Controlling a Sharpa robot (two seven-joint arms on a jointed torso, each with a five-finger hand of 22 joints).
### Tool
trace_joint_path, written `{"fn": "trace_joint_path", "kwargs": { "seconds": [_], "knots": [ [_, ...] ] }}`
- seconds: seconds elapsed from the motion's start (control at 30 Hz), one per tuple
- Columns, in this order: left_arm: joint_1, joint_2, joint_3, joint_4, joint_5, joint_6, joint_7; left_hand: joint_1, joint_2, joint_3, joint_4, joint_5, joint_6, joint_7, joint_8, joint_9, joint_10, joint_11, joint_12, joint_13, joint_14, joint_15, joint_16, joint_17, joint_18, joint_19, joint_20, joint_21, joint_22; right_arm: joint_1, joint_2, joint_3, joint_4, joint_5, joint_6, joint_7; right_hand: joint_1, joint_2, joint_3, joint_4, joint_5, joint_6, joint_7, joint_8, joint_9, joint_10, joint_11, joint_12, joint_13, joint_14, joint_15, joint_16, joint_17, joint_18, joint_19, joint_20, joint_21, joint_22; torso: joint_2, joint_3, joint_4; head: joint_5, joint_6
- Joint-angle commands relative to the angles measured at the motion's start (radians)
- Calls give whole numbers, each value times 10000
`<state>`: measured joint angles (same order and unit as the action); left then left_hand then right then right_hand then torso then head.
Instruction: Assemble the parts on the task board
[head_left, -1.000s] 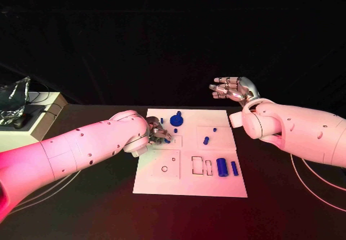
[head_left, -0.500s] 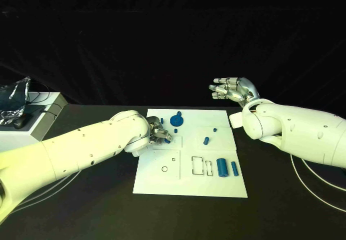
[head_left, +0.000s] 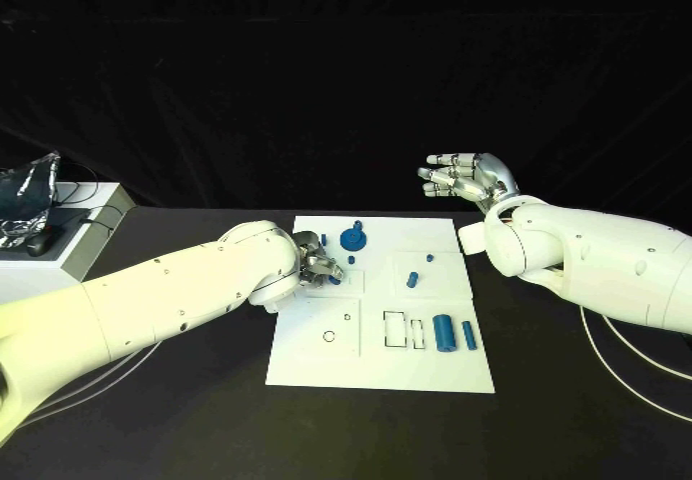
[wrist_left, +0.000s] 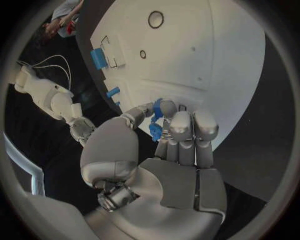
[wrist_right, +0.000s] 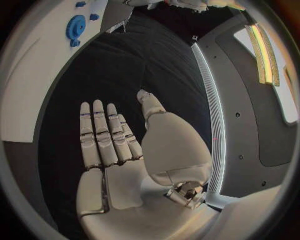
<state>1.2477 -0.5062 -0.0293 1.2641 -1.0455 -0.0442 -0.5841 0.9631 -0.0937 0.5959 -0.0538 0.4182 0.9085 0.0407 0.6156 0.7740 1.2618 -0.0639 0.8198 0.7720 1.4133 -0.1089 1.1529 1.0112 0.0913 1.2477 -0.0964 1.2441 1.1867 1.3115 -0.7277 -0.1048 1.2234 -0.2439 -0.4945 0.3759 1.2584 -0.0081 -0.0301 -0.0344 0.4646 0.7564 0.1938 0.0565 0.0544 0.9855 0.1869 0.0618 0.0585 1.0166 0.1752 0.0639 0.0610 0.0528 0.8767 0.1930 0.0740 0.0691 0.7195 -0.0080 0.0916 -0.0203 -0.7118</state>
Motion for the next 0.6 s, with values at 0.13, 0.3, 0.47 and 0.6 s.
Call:
{"fn": "trace_joint_path", "kwargs": {
  "seconds": [0.13,0.3,0.47,0.6],
  "knots": [
    [-49,12,-24,9,-119,31,-98,279,148,1054,-991,-13,411,-337,36,104,6,-50,-65,9,37,6,62,0,-132,66,-5,-48,27,4,6,6,6,28,233,133,-30,81,-56,-13,34,-33,287,-53,-12,-13,0,-36,-12,-63,-12,-40,-13,154,-63,-24,-22,-11,-7,-2,8,2,-23],
    [-77,22,-25,16,-207,97,-109,292,146,1053,-985,-15,411,-335,35,104,5,-48,-68,14,34,9,64,-4,-132,68,-1,-63,52,4,9,6,-9,18,280,129,-31,90,-66,-8,40,-16,291,-54,-12,45,-4,-31,-9,-62,-13,-39,-13,154,-67,-24,-21,-10,-1,-7,1,1,-41],
    [-114,57,-31,16,-390,174,-112,309,130,1031,-981,-12,416,-336,28,96,9,-46,-72,16,31,14,61,-11,-132,72,6,-77,71,3,25,5,-27,14,333,123,-35,89,-77,0,37,-2,297,-53,-11,71,-3,-32,-8,-73,-11,-41,-14,152,-72,-20,-23,-11,-4,2,7,-8,-55],
    [-134,85,-42,15,-557,273,-103,428,84,822,-926,-12,498,-361,-43,2,96,-55,-140,-44,38,20,71,14,-138,79,34,-137,98,3,35,4,-30,14,370,116,-33,93,-81,6,40,9,299,-53,-11,83,-4,-31,-8,-78,-10,-41,-13,151,-79,-20,-24,-11,0,2,4,-11,-62]
  ]
}}
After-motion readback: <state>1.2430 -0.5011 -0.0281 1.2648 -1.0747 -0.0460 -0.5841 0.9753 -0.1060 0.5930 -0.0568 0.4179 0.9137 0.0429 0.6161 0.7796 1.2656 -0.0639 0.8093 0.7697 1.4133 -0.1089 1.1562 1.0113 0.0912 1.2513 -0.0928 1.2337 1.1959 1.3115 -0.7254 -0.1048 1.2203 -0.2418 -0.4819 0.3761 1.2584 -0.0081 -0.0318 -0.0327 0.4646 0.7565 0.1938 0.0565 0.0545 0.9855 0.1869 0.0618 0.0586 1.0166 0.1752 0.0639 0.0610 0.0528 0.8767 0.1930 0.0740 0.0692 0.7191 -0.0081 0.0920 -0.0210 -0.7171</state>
